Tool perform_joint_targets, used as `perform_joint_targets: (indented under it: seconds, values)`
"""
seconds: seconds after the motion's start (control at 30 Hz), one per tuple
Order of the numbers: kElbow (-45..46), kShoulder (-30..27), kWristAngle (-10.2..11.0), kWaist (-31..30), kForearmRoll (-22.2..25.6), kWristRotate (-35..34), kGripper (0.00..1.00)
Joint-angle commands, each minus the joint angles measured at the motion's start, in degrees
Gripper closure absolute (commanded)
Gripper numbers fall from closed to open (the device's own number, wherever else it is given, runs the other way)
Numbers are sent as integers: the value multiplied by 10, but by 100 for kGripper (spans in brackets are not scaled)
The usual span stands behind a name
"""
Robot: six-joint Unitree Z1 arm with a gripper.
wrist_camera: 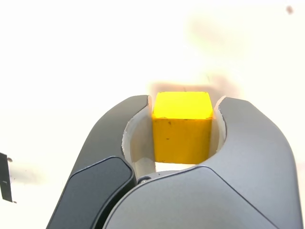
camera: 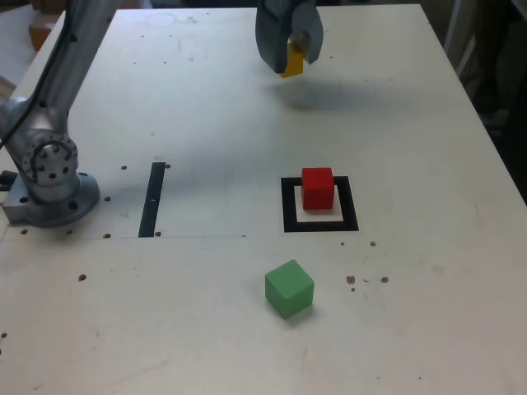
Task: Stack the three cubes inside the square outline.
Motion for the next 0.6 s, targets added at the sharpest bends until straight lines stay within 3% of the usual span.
perform_joint_targets:
  seconds: [0.0,0.23,0.57]
  values:
    - [-1,-22,4,-17,6,8,75]
    - [40,-95,16,-106,24,11,75]
    - [143,-173,33,-255,25,-40,78]
